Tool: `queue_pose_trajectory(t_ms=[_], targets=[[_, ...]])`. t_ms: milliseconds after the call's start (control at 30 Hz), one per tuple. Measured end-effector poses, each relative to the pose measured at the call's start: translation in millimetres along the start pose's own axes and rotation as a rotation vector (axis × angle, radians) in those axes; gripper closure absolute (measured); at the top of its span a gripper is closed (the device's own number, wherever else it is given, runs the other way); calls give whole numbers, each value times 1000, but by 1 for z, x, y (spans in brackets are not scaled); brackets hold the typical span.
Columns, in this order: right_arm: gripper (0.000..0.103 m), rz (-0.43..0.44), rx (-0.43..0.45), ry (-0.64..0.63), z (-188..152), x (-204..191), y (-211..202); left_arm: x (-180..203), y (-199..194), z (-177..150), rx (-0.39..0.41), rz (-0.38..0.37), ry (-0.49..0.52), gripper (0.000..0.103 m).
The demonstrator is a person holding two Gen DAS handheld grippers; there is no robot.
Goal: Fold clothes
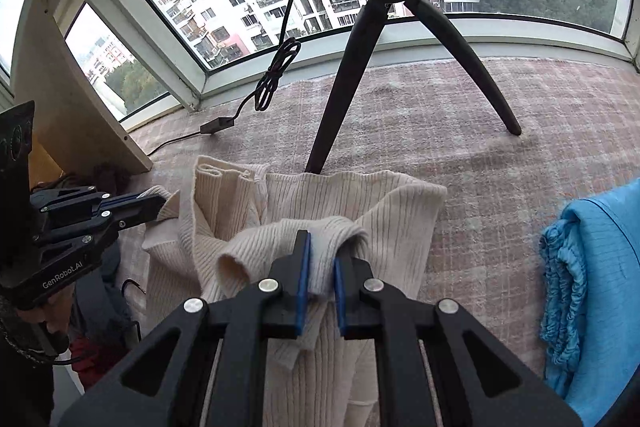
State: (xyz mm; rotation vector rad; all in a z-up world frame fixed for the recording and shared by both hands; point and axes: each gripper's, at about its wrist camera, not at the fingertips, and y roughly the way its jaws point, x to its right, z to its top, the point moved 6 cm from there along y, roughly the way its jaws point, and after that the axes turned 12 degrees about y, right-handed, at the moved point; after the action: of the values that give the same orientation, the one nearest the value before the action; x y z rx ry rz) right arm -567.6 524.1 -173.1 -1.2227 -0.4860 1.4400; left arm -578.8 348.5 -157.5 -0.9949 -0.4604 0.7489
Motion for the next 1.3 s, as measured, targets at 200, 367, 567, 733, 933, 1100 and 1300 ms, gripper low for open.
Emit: queue_pose_trajectory(t_ms=[200, 367, 567, 733, 933, 1100, 1300], targets=[[92, 3, -52, 25, 7, 11, 21, -8, 26, -3, -59, -16, -14, 99], [88, 92, -143, 203, 18, 29, 18, -20, 18, 0, -42, -8, -59, 77], [61, 184, -63, 306, 35, 47, -24, -35, -19, 1, 32, 55, -64, 73], [61, 94, 72, 167, 30, 37, -65, -15, -31, -15, 57, -3, -5, 73], [60, -115, -9, -100, 0, 7, -18, -6, 11, -35, -64, 24, 28, 73], [59, -202, -96, -161, -17, 8, 25, -16, 33, -50, -105, -68, -62, 73], [90, 21, -95, 34, -21, 28, 2, -5, 19, -34, -24, -85, -53, 103]])
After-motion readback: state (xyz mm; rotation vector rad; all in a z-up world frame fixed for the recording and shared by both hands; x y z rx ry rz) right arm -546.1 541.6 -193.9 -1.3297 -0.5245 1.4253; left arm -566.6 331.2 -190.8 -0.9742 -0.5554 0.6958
